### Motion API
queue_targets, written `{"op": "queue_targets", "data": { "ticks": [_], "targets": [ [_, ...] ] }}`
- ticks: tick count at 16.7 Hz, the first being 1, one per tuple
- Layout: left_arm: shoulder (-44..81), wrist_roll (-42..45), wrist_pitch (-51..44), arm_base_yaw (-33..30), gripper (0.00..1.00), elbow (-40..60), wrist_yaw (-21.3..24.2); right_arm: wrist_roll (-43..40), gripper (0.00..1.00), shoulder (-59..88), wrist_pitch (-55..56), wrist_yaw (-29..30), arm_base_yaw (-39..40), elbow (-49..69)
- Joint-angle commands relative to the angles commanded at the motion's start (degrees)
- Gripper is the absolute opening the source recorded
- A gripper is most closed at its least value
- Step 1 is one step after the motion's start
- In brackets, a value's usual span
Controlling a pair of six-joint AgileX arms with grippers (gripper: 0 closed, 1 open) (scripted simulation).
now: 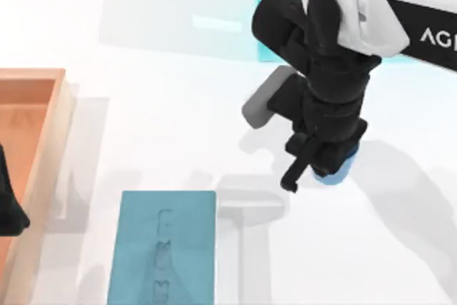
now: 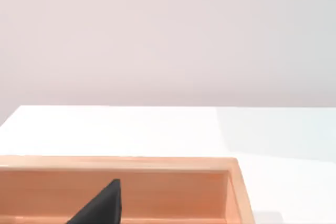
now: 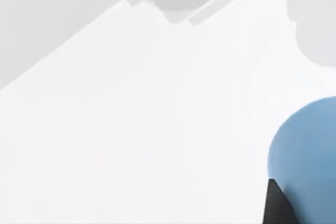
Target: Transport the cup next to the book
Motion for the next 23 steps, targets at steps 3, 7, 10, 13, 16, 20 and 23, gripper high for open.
{"op": "queue_targets", "data": {
  "ticks": [3,7,10,13,16,20,23],
  "targets": [
    [0.00,0.00,0.00,0.00,1.00,0.00,0.00,20.23,0.00,1.14,-2.23,-0.85,8.40,3.01],
    [0.00,0.00,0.00,0.00,1.00,0.00,0.00,43.51,0.00,1.69,-4.82,-1.23,16.60,5.75],
    [0.00,0.00,0.00,0.00,1.00,0.00,0.00,57.92,0.00,1.05,-5.88,-1.40,20.39,7.49],
    [0.00,0.00,0.00,0.00,1.00,0.00,0.00,68.83,0.00,0.77,-6.88,-1.54,22.41,8.54],
    [0.00,0.00,0.00,0.00,1.00,0.00,0.00,75.31,0.00,0.29,-7.30,-1.86,23.02,8.31],
    [0.00,0.00,0.00,0.00,1.00,0.00,0.00,77.39,0.00,-0.33,-7.00,-1.78,22.62,8.16],
    [0.00,0.00,0.00,0.00,1.00,0.00,0.00,77.40,0.00,-0.08,-6.95,-1.83,22.67,8.16]
  ]
}}
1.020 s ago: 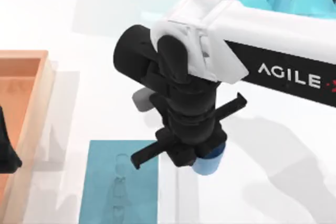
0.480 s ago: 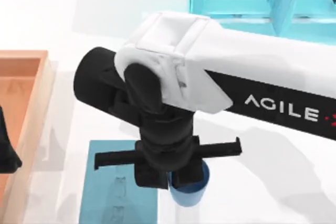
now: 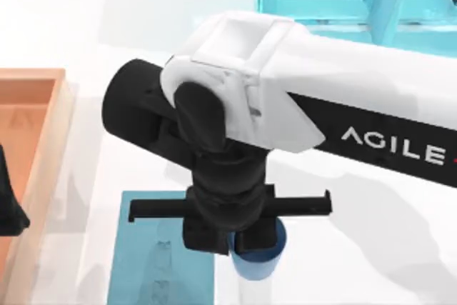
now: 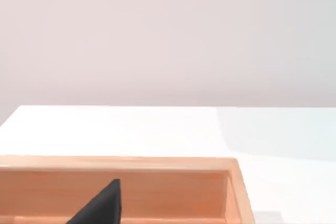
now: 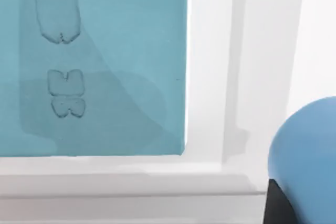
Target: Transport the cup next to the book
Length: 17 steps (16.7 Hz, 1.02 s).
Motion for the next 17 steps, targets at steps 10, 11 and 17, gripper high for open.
{"op": "queue_targets", "data": {
  "ticks": [10,11,17],
  "targets": [
    [0.00,0.00,0.00,0.00,1.00,0.00,0.00,-0.55,0.00,-0.71,14.28,0.04,-0.45,-14.81],
    [0.00,0.00,0.00,0.00,1.00,0.00,0.00,-0.50,0.00,-0.72,14.78,0.05,-0.53,-15.31],
    [0.00,0.00,0.00,0.00,1.00,0.00,0.00,-0.49,0.23,-0.72,14.81,0.05,-0.53,-15.35]
  ]
}}
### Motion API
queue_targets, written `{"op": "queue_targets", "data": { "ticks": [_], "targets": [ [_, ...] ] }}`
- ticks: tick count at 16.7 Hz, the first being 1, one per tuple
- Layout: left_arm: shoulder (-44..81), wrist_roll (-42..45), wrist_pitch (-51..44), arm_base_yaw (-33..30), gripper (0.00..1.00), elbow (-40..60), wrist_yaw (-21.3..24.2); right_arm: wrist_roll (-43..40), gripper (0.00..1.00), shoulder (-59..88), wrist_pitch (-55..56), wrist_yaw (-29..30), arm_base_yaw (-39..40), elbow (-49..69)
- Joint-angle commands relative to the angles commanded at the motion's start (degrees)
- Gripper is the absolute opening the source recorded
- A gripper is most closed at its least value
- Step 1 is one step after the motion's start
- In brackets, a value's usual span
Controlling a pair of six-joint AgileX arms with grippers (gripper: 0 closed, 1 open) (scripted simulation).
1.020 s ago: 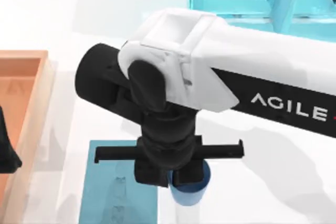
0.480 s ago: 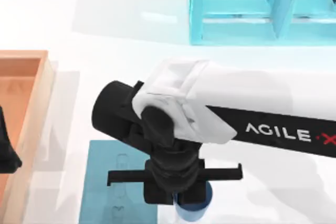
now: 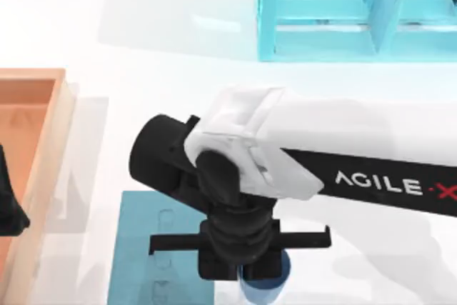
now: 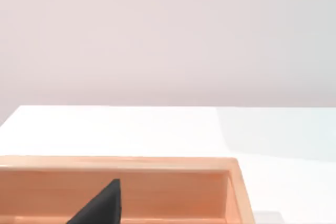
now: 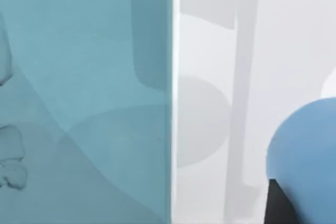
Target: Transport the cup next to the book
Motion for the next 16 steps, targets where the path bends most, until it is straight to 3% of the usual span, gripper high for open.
{"op": "queue_targets", "data": {
  "ticks": [10,16],
  "targets": [
    [0.00,0.00,0.00,0.00,1.00,0.00,0.00,0.00,0.98,0.00,0.00,0.00,0.00,0.00],
    [0.00,0.00,0.00,0.00,1.00,0.00,0.00,0.00,1.00,0.00,0.00,0.00,0.00,0.00]
  ]
}}
